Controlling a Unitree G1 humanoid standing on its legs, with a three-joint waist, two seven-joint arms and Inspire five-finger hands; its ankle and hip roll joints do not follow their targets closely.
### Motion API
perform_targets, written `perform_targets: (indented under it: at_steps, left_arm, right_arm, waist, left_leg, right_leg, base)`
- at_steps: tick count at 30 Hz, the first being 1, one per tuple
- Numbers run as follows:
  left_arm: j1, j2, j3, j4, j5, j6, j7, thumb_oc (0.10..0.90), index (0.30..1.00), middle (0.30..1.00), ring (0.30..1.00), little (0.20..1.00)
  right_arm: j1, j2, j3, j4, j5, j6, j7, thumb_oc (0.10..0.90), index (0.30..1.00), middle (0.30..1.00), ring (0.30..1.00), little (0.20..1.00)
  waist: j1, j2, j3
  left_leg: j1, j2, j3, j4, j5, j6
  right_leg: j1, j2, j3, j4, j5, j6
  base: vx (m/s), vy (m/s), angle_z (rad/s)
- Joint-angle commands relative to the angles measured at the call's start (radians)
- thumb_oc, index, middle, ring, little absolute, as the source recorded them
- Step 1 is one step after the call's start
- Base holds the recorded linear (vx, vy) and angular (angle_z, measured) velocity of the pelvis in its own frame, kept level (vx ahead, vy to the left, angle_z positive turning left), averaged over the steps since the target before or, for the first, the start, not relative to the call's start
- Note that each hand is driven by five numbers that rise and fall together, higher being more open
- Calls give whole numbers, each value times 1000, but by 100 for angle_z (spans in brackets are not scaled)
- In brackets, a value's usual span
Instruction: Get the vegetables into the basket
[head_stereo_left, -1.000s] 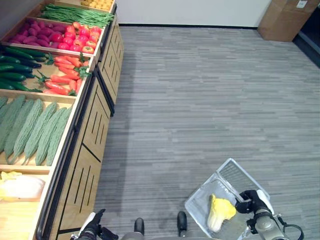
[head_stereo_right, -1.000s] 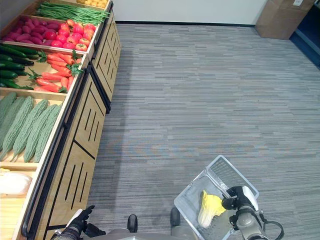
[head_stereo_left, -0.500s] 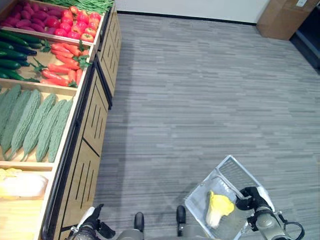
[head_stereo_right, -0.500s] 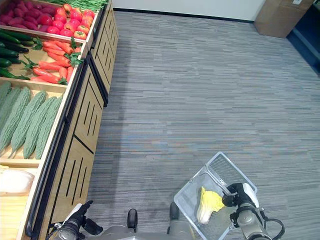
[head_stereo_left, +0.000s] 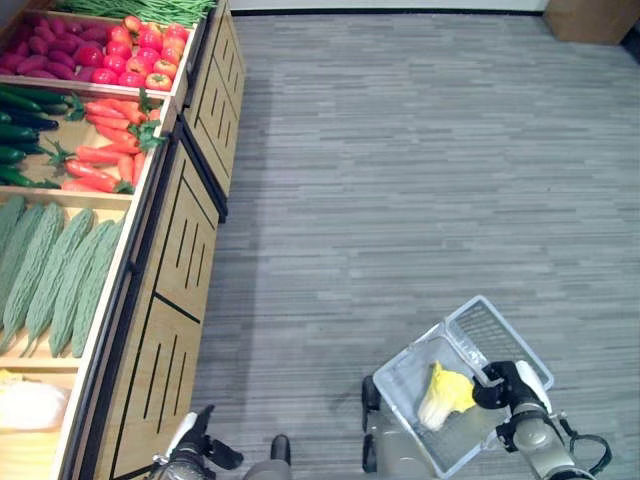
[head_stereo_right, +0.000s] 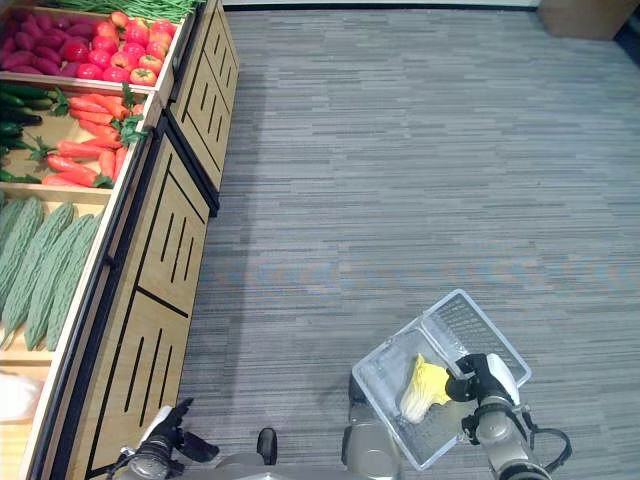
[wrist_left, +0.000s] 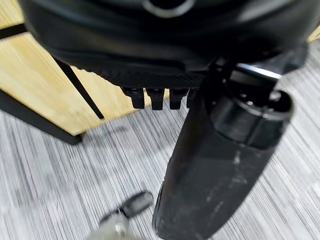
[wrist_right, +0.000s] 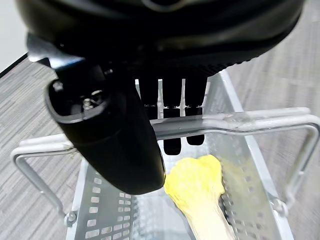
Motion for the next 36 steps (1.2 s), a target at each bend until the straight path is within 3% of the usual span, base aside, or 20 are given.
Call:
perform_targets:
  at_steps: [1, 3, 6, 9, 11, 12, 15, 17, 20, 21, 24, 25, 27, 28, 29, 31, 32, 33, 34, 36]
  left_arm:
    - [-1, 92, 0, -11, -38, -13, 22, 900, 1000, 1000, 1000, 1000]
    - [-8, 83, -3, -23, -50, -13, 26, 900, 1000, 1000, 1000, 1000]
    - [-30, 79, -13, -37, -65, -11, 34, 900, 1000, 1000, 1000, 1000]
    - [-48, 83, -25, -38, -71, -9, 44, 900, 1000, 1000, 1000, 1000]
    - [-57, 85, -35, -42, -71, -11, 46, 900, 1000, 1000, 1000, 1000]
    - [-55, 86, -39, -37, -62, -12, 50, 900, 1000, 1000, 1000, 1000]
    - [-55, 100, -44, -34, -49, -8, 61, 900, 1000, 1000, 1000, 1000]
    - [-45, 101, -39, -39, -49, -9, 56, 900, 1000, 1000, 1000, 1000]
    - [-44, 101, -42, -36, -32, -13, 53, 900, 1000, 1000, 1000, 1000]
    - [-51, 107, -54, -40, -20, -11, 47, 900, 1000, 1000, 1000, 1000]
    - [-57, 119, -59, -53, -18, -13, 46, 900, 1000, 1000, 1000, 1000]
    - [-67, 138, -55, -57, -25, -16, 51, 900, 1000, 1000, 1000, 1000]
    - [-68, 143, -52, -59, -24, -15, 53, 900, 1000, 1000, 1000, 1000]
    - [-66, 157, -31, -58, -38, -16, 57, 900, 1000, 1000, 1000, 1000]
    - [-63, 159, -25, -59, -43, -16, 58, 900, 1000, 1000, 1000, 1000]
    - [-57, 161, -18, -56, -49, -14, 56, 900, 1000, 1000, 1000, 1000]
    - [-52, 158, -18, -54, -51, -16, 56, 900, 1000, 1000, 1000, 1000]
    - [-52, 158, -18, -53, -51, -16, 57, 900, 1000, 1000, 1000, 1000]
    - [-56, 151, -18, -40, -51, -14, 56, 900, 1000, 1000, 1000, 1000]
    - [-56, 145, -18, -27, -48, -13, 56, 900, 1000, 1000, 1000, 1000]
  right_arm:
    - [-21, -89, -90, -77, 32, -70, -74, 400, 300, 300, 300, 300]
    - [5, -100, -98, -105, 23, -74, -74, 400, 300, 300, 300, 300]
    - [16, -114, -107, -103, 32, -77, -80, 400, 300, 300, 300, 300]
    - [19, -121, -123, -98, 45, -73, -90, 400, 300, 300, 300, 300]
    - [37, -121, -145, -87, 55, -70, -99, 400, 300, 300, 300, 300]
    - [40, -121, -144, -88, 49, -69, -108, 400, 300, 300, 300, 300]
    - [30, -112, -126, -70, 41, -67, -109, 400, 300, 300, 300, 300]
    - [33, -106, -126, -72, 37, -66, -102, 400, 300, 300, 300, 300]
    - [53, -79, -134, -79, 26, -59, -95, 400, 300, 300, 300, 300]
    - [49, -67, -134, -87, 21, -55, -93, 400, 300, 300, 300, 300]
    - [44, -58, -130, -88, 19, -53, -92, 400, 300, 300, 300, 300]
    - [13, -42, -105, -72, 27, -51, -90, 400, 300, 300, 300, 300]
    - [7, -36, -98, -73, 27, -50, -89, 400, 300, 300, 300, 300]
    - [-15, -27, -78, -48, 28, -51, -84, 400, 300, 300, 300, 300]
    - [-23, -25, -75, -39, 33, -52, -85, 400, 300, 300, 300, 300]
    - [-37, -16, -61, -35, 34, -53, -85, 400, 300, 300, 300, 300]
    - [-46, -10, -51, -37, 33, -54, -83, 400, 300, 300, 300, 300]
    - [-46, -11, -51, -36, 33, -54, -83, 400, 300, 300, 300, 300]
    - [-62, -9, -43, -44, 35, -57, -86, 400, 300, 300, 300, 300]
    - [-70, -6, -36, -53, 35, -61, -89, 400, 300, 300, 300, 300]
  waist:
    - [-1, -87, -61]
    - [-5, -75, -58]
    - [10, -92, -30]
    - [19, -105, -7]
    - [28, -110, -6]
    - [33, -103, -13]
    - [65, -92, -24]
    - [65, -95, -32]
    - [60, -110, -53]
    - [57, -125, -57]
    - [56, -141, -56]
    - [58, -160, -54]
    - [61, -166, -53]
    - [77, -172, -48]
    - [82, -169, -46]
    - [90, -164, -41]
    - [76, -155, -28]
    - [76, -154, -27]
    - [63, -145, -12]
    - [53, -147, -4]
  left_leg:
    - [19, -7, -14, 82, -66, -26]
    - [-16, 15, -44, 183, 17, -53]
    - [-131, -16, -82, 391, 107, -54]
    - [-211, -39, -91, 430, 106, -43]
    - [-301, -22, -32, 294, 53, -27]
    - [-326, 0, -18, 189, 82, -31]
    - [-370, 2, -57, 73, 166, -40]
    - [-355, -8, -44, 74, 149, -35]
    - [-352, -48, -4, 96, 117, -7]
    - [-357, -73, 13, 128, 84, 12]
    - [-364, -96, 30, 160, 50, 27]
    - [-362, -113, 49, 176, 17, 46]
    - [-359, -117, 56, 177, 9, 52]
    - [-337, -123, 72, 165, -8, 71]
    - [-327, -121, 78, 157, -10, 75]
    - [-297, -125, 86, 134, -16, 84]
    - [-246, -126, 89, 91, -17, 89]
    - [-244, -126, 88, 89, -18, 88]
    - [-205, -126, 84, 75, -29, 87]
    - [-174, -132, 79, 68, -42, 83]
  right_leg:
    - [-78, -61, 43, 171, -93, 96]
    - [-67, -28, 44, 189, -132, 63]
    - [-18, -27, 40, 179, -160, 27]
    - [14, -40, 33, 176, -176, 21]
    - [67, -60, 26, 162, -206, 35]
    - [80, -60, 27, 161, -225, 42]
    - [139, -55, 72, 161, -255, 55]
    - [153, -62, 83, 161, -264, 62]
    - [168, -111, 99, 169, -250, 92]
    - [162, -141, 112, 186, -211, 109]
    - [150, -164, 131, 206, -153, 122]
    - [135, -188, 144, 224, -68, 138]
    - [131, -193, 146, 230, -44, 143]
    - [105, -210, 112, 281, 20, 151]
    - [96, -214, 93, 309, 32, 150]
    - [71, -219, 57, 349, 48, 148]
    - [2, -182, 49, 354, 28, 140]
    - [3, -182, 49, 357, 25, 139]
    - [-47, -150, 35, 317, -25, 129]
    - [-72, -138, 32, 255, -37, 134]
  base:
    - [193, -286, 26]
    - [193, -296, 22]
    - [88, -194, 29]
    - [84, -94, 13]
    - [276, 40, 42]
    - [351, 114, 64]
    - [339, 163, -9]
    - [281, 175, -33]
    - [299, 305, -49]
    - [258, 346, -24]
    - [159, 238, -22]
    - [216, 345, 2]
    - [159, 259, -14]
    - [155, 244, -14]
    - [195, 293, 0]
    - [184, 197, -46]
    - [196, 175, -41]
    - [267, 163, -11]
    - [178, 34, 0]
    - [193, 14, 11]
